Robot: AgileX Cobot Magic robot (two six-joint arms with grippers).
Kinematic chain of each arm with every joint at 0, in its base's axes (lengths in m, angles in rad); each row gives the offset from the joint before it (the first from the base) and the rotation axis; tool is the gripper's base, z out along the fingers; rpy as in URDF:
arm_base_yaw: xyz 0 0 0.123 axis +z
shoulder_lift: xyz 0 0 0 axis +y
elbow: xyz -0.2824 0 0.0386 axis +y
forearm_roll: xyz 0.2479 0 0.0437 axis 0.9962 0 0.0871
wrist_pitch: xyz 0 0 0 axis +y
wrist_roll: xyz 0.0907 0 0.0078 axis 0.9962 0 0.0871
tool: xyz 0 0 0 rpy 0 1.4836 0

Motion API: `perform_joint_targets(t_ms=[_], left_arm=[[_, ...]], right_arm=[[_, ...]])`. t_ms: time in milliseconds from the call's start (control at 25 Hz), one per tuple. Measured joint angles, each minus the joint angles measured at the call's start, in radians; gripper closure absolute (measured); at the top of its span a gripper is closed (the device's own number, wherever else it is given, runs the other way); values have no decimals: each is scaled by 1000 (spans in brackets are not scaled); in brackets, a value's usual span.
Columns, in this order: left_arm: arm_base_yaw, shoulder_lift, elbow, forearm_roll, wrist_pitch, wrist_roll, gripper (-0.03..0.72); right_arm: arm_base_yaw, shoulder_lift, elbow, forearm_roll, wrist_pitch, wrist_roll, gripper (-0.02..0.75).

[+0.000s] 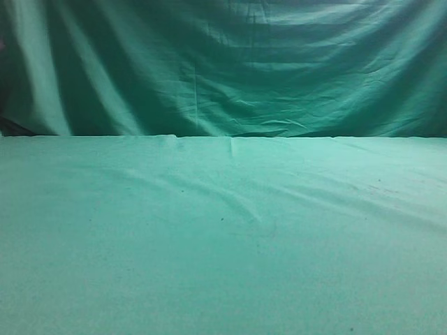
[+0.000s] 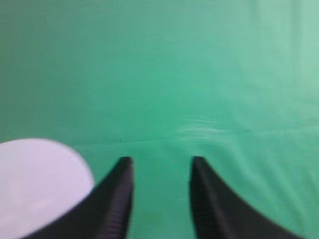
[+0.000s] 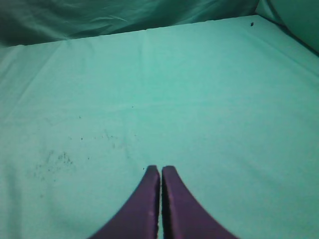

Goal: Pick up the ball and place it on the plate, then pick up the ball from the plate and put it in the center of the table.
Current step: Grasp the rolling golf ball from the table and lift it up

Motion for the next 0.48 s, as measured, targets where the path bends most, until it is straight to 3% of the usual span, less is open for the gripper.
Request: perform_joint_targets(t_ms=[120,200,480], left_arm=[[0,-5,-24,-118,71,103,587],[-5,-42,-26,-156,86,155,688],[-119,-196,-26,-102,75,177,688]], right_arm=[[0,0,0,0,0,0,738],[0,0,0,0,0,0,738],[0,0,0,0,0,0,738]])
